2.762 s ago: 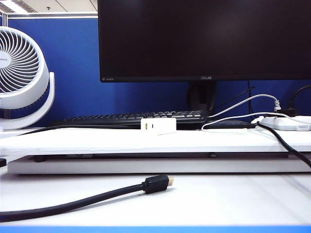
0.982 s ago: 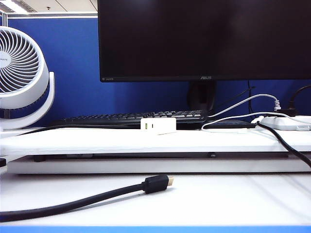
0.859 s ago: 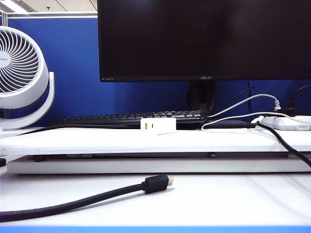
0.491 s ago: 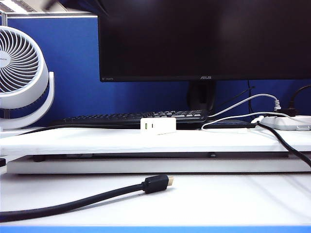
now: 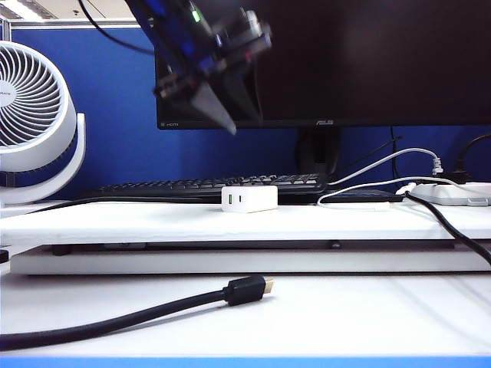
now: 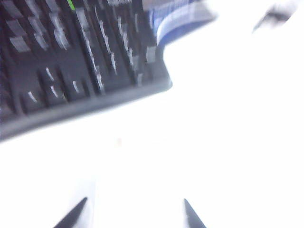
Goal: Pick up the Type-C charging cable and the charging base, insert one end of the Type-C charger into the corresponding slot on the base, and finally place the plugged-in charger back on the table.
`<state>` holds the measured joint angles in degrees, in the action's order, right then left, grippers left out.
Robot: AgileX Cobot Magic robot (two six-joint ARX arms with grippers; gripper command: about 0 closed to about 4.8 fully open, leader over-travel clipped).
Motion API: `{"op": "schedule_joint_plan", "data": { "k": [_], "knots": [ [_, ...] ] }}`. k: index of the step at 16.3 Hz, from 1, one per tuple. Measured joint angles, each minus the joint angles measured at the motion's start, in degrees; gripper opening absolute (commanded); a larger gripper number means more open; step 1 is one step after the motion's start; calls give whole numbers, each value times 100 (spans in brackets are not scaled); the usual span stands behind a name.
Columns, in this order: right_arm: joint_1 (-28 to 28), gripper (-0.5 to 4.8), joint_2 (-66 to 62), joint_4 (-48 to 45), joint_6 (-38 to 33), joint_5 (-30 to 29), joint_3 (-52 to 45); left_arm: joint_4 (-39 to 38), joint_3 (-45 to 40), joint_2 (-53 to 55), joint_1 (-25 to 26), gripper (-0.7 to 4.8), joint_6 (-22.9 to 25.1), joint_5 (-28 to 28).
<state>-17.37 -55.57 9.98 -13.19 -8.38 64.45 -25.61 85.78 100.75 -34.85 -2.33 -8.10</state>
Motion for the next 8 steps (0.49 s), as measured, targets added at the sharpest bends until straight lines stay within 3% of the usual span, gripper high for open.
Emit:
{"op": "schedule_joint_plan", "data": {
  "k": [2,3,8],
  "knots": [
    [0,-1,0,2,0,-192,0,11,2,363,-50,456,20,138],
    [-2,-1,7,2,2,-212,0,9,2,496,-48,479,20,192],
    [0,-1,46,107,-4,-223,0,181,2,879,-48,474,15,214]
  ]
}}
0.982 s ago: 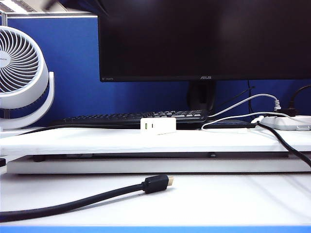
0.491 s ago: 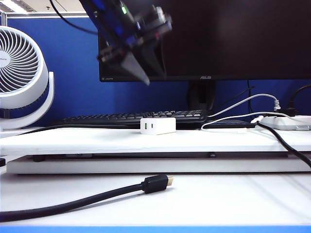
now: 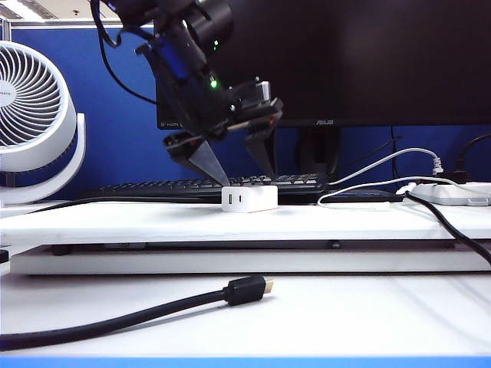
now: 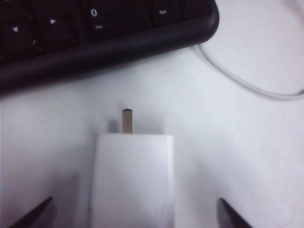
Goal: Pick up the Type-C charging cable and the charging base, insert one end of the Type-C charger into the corresponding slot on the base, and finally place the plugged-in charger back on the table.
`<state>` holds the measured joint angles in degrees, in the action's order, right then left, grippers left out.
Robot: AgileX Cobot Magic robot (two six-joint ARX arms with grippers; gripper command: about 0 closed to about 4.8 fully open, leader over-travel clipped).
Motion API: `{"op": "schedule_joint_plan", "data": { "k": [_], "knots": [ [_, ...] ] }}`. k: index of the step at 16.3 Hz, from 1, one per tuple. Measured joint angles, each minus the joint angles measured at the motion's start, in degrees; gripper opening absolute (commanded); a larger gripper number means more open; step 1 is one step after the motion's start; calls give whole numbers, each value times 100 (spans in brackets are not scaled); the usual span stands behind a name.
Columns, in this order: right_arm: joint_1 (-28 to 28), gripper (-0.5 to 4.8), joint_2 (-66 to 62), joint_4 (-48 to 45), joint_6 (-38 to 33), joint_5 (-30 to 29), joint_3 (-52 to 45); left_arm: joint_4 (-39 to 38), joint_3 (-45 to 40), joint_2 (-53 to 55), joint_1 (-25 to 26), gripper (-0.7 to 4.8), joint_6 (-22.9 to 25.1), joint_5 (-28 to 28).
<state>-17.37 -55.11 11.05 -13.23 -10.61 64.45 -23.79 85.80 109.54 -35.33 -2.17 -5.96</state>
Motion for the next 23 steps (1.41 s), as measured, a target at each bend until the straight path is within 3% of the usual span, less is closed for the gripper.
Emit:
{"op": "schedule_joint_plan", "data": {
  "k": [5,7,9,12,13,17,23],
  "knots": [
    [2,-1,0,39,-4,-2,0,-142,481,452,-7,465,-20,-4],
    [0,-1,0,42,-7,-44,0,-221,553,496,-74,364,-26,-7],
    [0,-1,0,39,-7,-96,0,-323,551,546,-175,299,-236,11],
    [0,-1,46,39,-7,-101,-2,-470,577,636,-378,122,-398,87],
    [0,-1,81,42,-7,-101,-2,-472,584,634,-382,91,-531,111],
    [2,-1,149,39,-7,-103,0,-1250,1019,667,-254,91,-2350,188],
    [2,-1,225,42,-7,-129,-2,-1582,1399,669,7,98,-4406,-168]
  ]
}}
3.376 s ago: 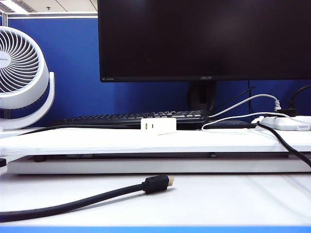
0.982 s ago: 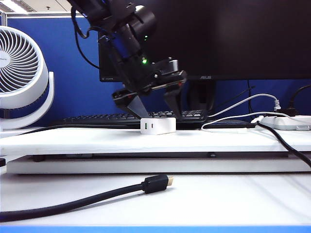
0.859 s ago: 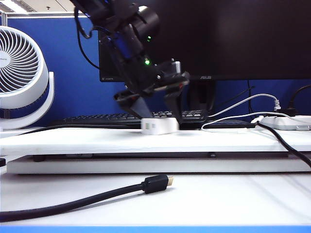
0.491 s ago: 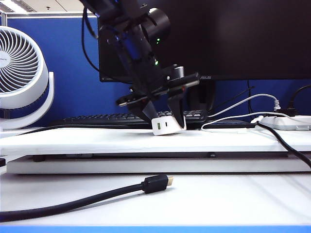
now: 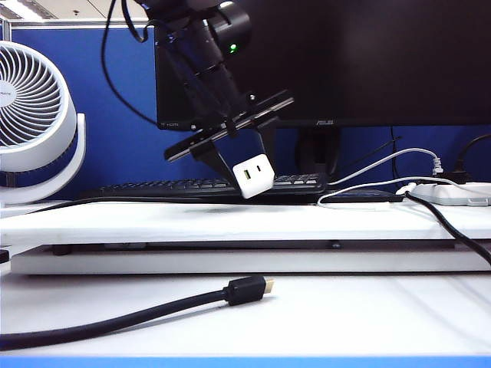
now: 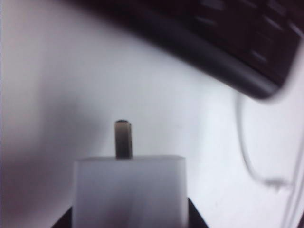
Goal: Pick up the Type-C charging cable and the charging base, insert one end of the Type-C charger into the corresponding slot on the base, and finally place the plugged-in charger back on the table.
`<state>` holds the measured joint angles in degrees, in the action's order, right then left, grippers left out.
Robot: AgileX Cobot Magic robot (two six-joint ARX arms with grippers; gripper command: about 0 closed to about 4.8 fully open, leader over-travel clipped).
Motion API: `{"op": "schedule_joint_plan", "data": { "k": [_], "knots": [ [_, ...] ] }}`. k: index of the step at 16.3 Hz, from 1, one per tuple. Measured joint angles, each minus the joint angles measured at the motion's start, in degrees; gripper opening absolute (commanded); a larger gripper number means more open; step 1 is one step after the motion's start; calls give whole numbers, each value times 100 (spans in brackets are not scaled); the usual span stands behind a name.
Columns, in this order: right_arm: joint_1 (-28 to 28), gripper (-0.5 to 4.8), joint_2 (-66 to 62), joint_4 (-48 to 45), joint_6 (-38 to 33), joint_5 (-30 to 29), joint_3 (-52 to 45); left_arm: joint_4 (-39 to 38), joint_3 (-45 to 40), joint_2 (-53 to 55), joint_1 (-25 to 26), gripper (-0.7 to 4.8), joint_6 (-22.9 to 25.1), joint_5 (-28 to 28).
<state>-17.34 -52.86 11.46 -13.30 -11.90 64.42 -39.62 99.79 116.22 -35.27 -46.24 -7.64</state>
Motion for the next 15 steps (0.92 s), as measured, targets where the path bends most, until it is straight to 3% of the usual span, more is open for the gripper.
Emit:
{"op": "schedule_joint_plan", "data": {
  "k": [2,3,4,5,9,10,12,13,14,15],
  "knots": [
    [0,-1,68,-9,0,-11,2,-44,0,0,7,98,-1012,20],
    [0,-1,96,0,0,-13,2,20,0,-7,-2,133,-1355,11],
    [0,-1,157,-4,0,-11,2,184,0,-4,-4,238,-1488,9],
    [0,-1,195,0,-2,-11,2,271,0,-7,-4,459,-1440,7],
    [0,-1,280,-2,0,-13,2,398,0,-20,-4,479,-455,-138],
    [2,-1,280,-2,0,-11,0,402,0,-24,-2,479,-26,-262],
    [2,-1,299,-2,0,-13,0,345,-4,-114,-2,479,1624,-584],
    [2,-1,321,-2,0,-13,2,219,-4,-234,-2,479,2785,-634],
    [2,-1,332,-4,0,-11,2,-4,0,-372,-4,479,4492,-632],
    [2,-1,332,-2,0,-13,2,-186,4,-398,-4,479,5565,-625]
  ]
}}
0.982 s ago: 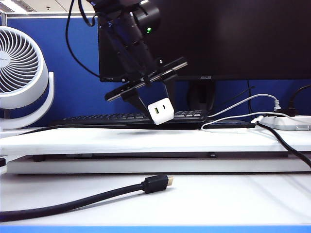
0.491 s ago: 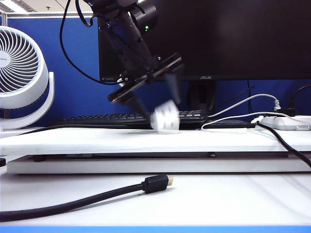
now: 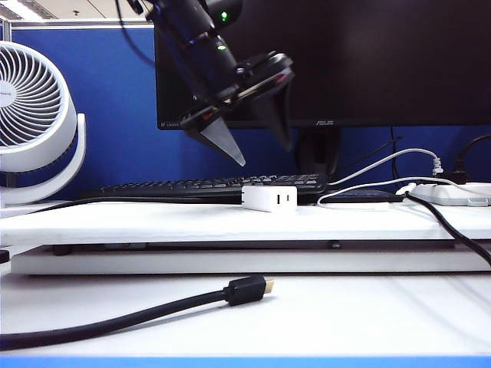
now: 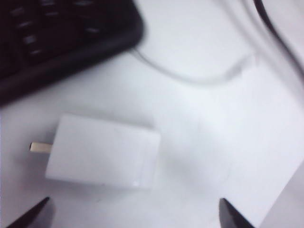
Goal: Pick up the Type-C charging cable and the charging base, insert one end of the Type-C charger into the corresponding slot on the base, and finally place the plugged-in charger back on the table.
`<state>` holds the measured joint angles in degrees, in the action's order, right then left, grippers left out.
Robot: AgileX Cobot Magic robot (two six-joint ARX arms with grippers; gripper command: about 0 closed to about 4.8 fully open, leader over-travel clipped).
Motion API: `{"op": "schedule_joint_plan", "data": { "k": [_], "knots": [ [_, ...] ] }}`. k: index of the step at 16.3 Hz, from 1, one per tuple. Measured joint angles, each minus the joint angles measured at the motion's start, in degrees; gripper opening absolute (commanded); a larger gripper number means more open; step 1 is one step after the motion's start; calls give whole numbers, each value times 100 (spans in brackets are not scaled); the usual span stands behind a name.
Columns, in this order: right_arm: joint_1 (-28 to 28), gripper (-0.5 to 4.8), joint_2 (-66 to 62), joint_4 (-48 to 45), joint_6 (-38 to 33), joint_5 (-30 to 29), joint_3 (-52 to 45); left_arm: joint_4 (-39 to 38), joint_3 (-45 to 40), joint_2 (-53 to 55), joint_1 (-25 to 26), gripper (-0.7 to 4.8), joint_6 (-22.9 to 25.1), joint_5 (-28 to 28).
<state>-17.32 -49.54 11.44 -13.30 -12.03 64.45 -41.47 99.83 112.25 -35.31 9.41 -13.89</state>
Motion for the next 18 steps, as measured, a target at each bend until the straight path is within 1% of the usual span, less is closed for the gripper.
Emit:
{"op": "schedule_joint_plan", "data": {
  "k": [1,2,3,4,5,7,9,10,12,15,17,18],
  "knots": [
    [0,-1,0,0,0,0,0,-129,-2,20,0,479,667,55],
    [0,-1,2,0,-2,-20,0,-343,-7,42,2,479,2024,122],
    [2,-1,7,0,-22,-66,0,-417,-7,42,2,479,2981,127],
    [2,-1,11,2,-44,-87,-2,-391,-7,46,0,479,3473,105],
    [2,-1,22,2,-68,-107,-2,-245,-9,48,2,479,3773,101],
    [2,-1,50,-2,-179,-162,0,387,-9,48,39,479,4457,-7],
    [2,-1,46,0,-192,-170,0,929,-2,160,48,479,4837,-264],
    [2,-1,46,2,-192,-170,-2,999,0,247,44,479,4872,-289],
    [7,-1,46,2,-192,-170,-2,737,-2,378,70,479,4905,-321],
    [7,-1,44,0,-192,-170,0,730,2,376,367,479,4909,-398],
    [7,-1,42,-2,-192,-170,-2,686,2,376,612,479,4942,-612],
    [7,-1,42,-11,-192,-170,-2,688,2,376,629,479,5018,-651]
  ]
}}
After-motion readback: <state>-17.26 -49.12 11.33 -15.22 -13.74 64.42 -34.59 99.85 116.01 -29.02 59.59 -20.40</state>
